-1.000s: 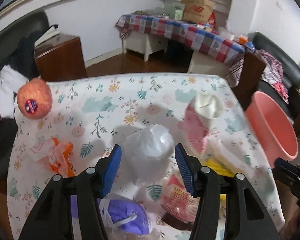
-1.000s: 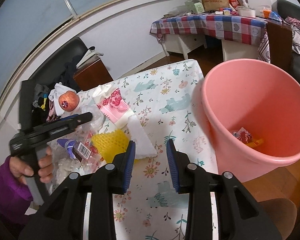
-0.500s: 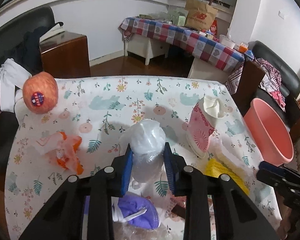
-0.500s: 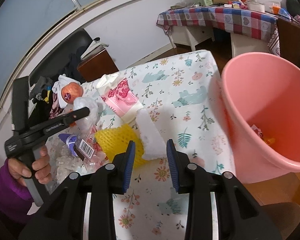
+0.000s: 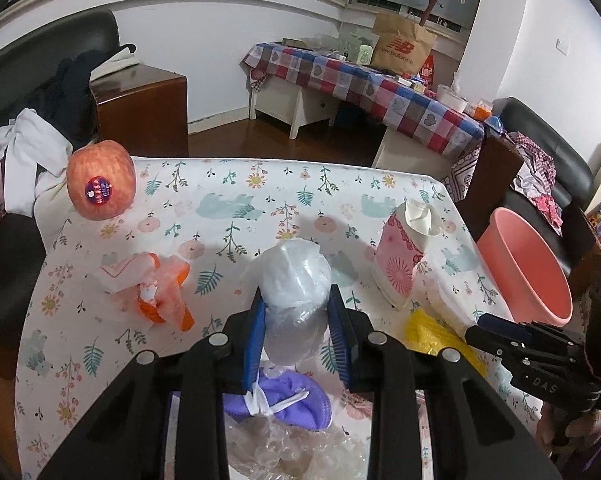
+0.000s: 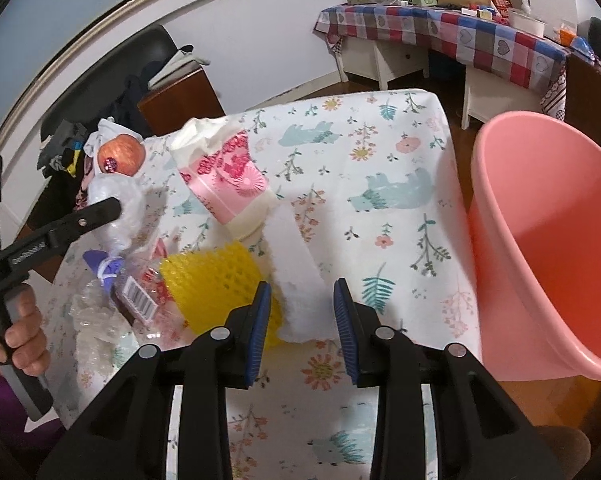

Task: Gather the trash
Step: 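Grasp the white plastic bag with the left tool while the right grasps the white foam strip, then carry the bag and foam strip with both tools over the pink bucket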

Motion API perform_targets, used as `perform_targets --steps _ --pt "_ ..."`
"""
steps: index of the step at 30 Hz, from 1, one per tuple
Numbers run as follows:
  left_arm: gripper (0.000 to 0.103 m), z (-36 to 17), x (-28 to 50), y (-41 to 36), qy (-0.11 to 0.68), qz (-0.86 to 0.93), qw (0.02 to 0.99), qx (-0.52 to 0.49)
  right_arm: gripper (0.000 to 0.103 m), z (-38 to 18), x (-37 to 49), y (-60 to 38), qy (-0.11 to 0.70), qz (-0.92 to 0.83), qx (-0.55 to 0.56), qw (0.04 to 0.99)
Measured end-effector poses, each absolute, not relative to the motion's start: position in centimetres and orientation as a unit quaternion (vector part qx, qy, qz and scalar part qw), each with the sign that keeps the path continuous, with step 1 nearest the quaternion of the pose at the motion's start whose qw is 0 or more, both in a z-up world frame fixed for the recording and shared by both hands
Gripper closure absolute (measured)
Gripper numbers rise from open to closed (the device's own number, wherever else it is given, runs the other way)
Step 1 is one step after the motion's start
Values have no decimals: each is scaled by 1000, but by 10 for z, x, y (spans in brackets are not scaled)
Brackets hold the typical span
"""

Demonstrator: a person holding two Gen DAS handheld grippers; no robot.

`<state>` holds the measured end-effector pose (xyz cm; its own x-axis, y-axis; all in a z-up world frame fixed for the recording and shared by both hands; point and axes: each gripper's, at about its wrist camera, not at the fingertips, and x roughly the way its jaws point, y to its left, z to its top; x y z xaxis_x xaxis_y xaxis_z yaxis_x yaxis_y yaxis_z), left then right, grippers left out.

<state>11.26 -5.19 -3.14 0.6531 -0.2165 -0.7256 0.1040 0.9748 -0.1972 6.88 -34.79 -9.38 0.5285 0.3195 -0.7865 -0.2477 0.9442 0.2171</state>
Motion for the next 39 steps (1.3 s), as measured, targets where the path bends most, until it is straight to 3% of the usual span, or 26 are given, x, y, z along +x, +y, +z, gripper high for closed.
perform_targets --steps 2,22,28,39 --pt "74 -31 111 -52 407 -89 906 -71 61 -95 70 -351 461 159 47 872" --pt "74 -21 103 -59 401 -97 909 -66 60 -99 61 -338 465 166 7 870" --pt "74 -14 99 -61 395 -103 911 -62 72 -98 55 -341 457 161 3 875" --pt "74 0 94 -76 380 -125 915 -56 72 -80 33 -364 416 154 33 896"
